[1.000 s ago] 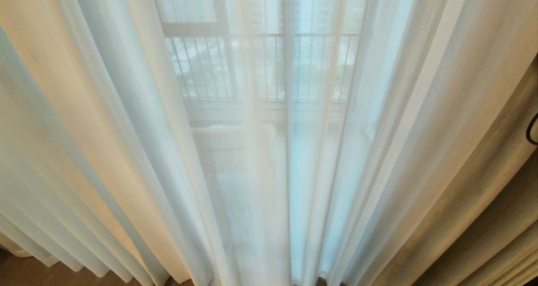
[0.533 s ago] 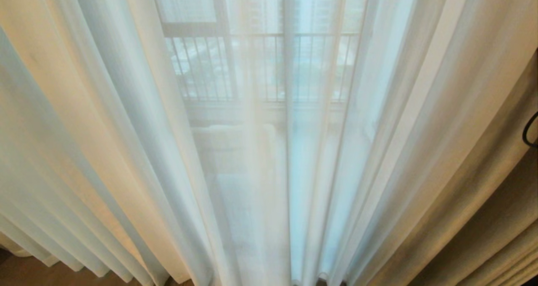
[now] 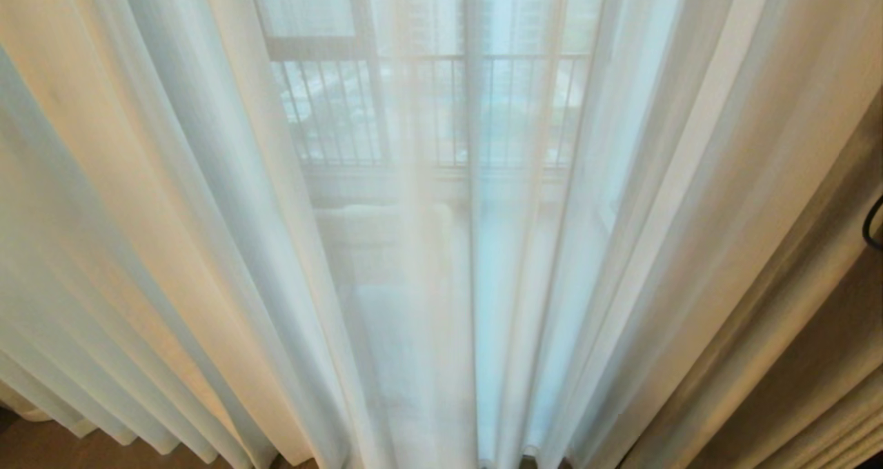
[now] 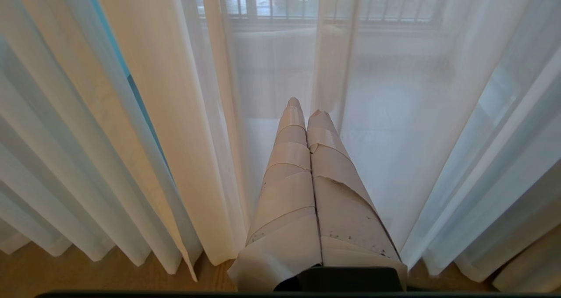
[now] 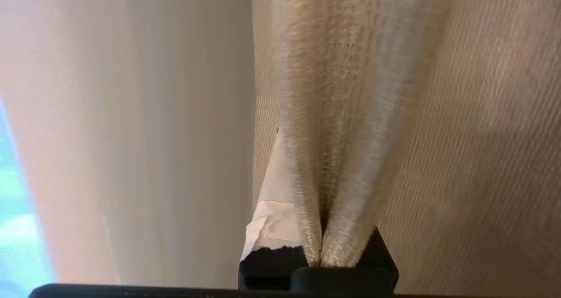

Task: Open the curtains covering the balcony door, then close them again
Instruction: Pull the outer curtains open on both sides

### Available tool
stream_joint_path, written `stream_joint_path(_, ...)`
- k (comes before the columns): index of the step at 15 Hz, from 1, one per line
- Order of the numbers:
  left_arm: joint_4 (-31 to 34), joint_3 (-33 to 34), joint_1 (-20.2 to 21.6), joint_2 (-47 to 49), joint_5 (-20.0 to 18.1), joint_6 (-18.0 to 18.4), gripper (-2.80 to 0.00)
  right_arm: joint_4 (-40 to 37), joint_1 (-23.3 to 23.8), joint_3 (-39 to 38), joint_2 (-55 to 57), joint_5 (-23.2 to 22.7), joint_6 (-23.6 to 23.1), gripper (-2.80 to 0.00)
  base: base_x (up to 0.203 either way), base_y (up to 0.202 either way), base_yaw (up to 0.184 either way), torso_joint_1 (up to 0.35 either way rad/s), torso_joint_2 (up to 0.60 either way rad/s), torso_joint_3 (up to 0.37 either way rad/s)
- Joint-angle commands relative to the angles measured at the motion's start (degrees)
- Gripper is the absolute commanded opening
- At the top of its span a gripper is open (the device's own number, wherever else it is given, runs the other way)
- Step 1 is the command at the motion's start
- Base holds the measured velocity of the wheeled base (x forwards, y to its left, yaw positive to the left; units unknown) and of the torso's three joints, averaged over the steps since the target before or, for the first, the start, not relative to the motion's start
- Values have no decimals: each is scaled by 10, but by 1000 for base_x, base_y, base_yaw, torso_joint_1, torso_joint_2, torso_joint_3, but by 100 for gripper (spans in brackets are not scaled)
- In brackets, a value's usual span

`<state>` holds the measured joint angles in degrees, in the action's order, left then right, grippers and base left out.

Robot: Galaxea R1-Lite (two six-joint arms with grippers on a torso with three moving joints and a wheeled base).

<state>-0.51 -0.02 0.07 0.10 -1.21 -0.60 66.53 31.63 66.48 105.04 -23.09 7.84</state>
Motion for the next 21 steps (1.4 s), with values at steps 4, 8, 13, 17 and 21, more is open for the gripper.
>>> stream_joint_path(4, 0, 0, 0, 0, 0, 0, -280, 8, 0, -30, -50, -2, 3, -280, 0, 0, 0, 0, 0, 0)
stream_joint_path(8, 0, 0, 0, 0, 0, 0, -280, 6, -6, -47, -104, -3, 11, -280, 0, 0, 0, 0, 0, 0)
stream_joint_path(13, 0, 0, 0, 0, 1, 0, -280, 0, -44, -84, -193, -4, 38, -280, 0, 0, 0, 0, 0, 0)
stream_joint_path(17, 0, 0, 0, 0, 0, 0, -280, 1, -119, -116, -241, -4, 34, -280, 0, 0, 0, 0, 0, 0)
stream_joint_path(21, 0, 0, 0, 0, 0, 0, -280, -14, -220, -119, -252, -3, -30, -280, 0, 0, 0, 0, 0, 0)
